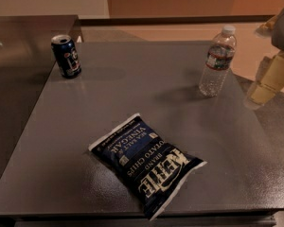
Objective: Move water bottle near pepsi can
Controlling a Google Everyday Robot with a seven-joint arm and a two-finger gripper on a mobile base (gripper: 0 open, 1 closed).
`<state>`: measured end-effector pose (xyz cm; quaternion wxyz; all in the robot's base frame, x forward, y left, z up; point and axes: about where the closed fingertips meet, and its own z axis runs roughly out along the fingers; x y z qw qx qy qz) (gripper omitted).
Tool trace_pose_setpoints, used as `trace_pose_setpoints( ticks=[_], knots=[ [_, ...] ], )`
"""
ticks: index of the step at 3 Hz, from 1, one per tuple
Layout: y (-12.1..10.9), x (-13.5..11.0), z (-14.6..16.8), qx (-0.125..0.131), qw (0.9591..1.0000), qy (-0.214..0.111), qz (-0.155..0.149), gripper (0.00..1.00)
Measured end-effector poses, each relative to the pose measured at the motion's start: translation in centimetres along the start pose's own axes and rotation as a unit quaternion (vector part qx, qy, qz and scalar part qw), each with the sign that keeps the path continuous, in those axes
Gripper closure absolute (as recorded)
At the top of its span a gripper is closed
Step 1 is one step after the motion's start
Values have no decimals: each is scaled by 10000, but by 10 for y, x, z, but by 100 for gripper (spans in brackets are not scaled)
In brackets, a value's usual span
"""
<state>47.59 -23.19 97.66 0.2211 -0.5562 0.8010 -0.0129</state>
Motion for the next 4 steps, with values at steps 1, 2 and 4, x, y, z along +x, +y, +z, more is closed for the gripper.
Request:
trace_pose_setpoints(
  ticks=[1, 2, 4],
  knots=[
    [-20, 1, 14, 43, 9991, -335, 267, 0],
    [-35, -2, 32, 29, 9968, -656, 465, 0],
    [-66, -14, 58, -70, 9862, -1276, 1048, 0]
  ],
)
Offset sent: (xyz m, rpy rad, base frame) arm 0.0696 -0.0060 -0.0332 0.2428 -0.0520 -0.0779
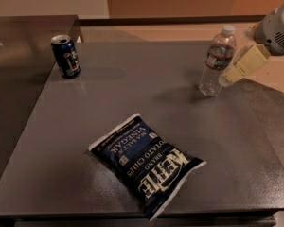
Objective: Move water bottle near pepsi can
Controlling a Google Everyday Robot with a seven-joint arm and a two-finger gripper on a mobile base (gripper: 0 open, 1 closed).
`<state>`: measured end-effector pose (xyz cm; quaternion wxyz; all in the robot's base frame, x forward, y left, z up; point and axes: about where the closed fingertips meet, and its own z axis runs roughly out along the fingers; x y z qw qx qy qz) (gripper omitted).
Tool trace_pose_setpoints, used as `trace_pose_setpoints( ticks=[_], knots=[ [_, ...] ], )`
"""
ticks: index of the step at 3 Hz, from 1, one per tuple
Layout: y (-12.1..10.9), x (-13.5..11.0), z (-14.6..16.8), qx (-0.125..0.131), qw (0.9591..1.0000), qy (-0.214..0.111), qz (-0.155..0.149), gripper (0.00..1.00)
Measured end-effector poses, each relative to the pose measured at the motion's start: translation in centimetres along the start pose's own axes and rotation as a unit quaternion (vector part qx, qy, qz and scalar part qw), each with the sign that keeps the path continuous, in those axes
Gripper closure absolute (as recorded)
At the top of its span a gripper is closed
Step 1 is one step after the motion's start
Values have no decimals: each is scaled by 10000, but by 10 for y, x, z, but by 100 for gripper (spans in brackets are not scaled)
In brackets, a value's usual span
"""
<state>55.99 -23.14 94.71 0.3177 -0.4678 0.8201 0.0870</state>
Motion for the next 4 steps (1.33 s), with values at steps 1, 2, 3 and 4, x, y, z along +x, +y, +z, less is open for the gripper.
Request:
trace_pose_setpoints(
  ticks=[1, 2, 3, 4],
  knots=[
    [-9, -8, 13, -82, 9995, -201, 237, 0],
    [-8, -16, 24, -202, 9986, -367, 335, 0],
    [-7, -21, 30, -242, 9979, -461, 394, 18],
    [-6, -24, 28, -220, 9975, -514, 431, 41]
  ],
)
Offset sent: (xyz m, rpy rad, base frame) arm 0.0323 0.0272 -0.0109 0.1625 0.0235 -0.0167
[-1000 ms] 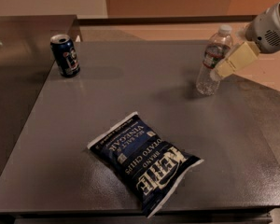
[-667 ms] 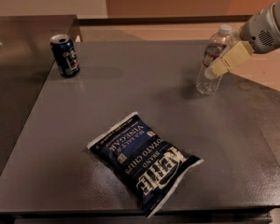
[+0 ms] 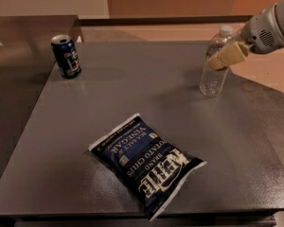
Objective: Move water bottle near pepsi can
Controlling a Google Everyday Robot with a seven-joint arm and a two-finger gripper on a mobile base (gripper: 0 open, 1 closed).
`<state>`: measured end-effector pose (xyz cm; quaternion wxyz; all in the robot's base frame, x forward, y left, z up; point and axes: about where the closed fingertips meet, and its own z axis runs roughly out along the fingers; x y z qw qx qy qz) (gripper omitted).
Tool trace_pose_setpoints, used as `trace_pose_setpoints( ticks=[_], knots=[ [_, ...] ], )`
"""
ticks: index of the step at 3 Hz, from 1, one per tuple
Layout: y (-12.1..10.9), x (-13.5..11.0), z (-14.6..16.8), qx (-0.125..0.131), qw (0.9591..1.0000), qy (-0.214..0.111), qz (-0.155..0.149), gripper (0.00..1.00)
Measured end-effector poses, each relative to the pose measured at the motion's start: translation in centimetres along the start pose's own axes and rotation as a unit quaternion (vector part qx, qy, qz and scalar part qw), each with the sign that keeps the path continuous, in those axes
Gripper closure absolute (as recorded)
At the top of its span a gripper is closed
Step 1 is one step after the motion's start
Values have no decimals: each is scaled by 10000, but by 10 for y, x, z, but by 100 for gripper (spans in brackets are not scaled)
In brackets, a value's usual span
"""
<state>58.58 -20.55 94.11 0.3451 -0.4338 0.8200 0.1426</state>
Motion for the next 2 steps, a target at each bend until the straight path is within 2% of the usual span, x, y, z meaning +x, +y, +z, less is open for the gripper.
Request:
trace_pose_setpoints(
  ticks=[1, 2],
  knots=[
    [4, -11, -3, -11, 10000, -80, -45, 65],
    [13, -33, -1, -142, 9995, -226, -173, 88]
  ],
)
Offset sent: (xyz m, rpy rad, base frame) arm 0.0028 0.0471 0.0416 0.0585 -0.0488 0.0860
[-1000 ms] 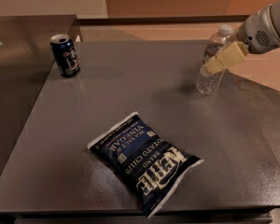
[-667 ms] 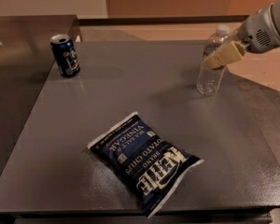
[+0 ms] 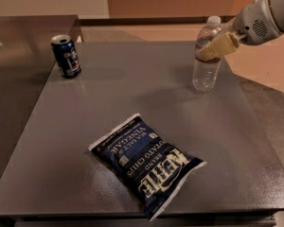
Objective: Move water bottle near pepsi can
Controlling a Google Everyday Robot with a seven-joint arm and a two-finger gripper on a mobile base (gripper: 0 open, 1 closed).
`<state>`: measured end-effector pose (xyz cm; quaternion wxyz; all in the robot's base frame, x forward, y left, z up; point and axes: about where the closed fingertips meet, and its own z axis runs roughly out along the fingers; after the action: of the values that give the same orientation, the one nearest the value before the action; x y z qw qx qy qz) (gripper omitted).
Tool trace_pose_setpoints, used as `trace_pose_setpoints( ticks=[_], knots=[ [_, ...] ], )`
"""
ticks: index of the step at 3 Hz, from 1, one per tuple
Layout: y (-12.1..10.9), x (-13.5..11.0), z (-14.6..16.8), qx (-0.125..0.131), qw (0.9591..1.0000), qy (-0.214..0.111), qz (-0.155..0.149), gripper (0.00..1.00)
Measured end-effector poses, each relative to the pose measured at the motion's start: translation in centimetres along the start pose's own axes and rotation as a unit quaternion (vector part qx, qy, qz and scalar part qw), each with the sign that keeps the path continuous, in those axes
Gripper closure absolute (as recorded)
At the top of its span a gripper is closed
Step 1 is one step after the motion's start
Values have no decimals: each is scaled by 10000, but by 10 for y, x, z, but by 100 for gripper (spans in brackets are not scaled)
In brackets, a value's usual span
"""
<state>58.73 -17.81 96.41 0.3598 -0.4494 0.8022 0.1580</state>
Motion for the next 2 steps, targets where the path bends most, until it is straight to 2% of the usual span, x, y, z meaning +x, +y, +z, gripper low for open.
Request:
trace_pose_setpoints(
  ticks=[1, 2],
  knots=[
    [15, -38, 17, -253, 9991, -246, -218, 100],
    [34, -80, 42, -557, 9963, -494, -425, 100]
  ],
)
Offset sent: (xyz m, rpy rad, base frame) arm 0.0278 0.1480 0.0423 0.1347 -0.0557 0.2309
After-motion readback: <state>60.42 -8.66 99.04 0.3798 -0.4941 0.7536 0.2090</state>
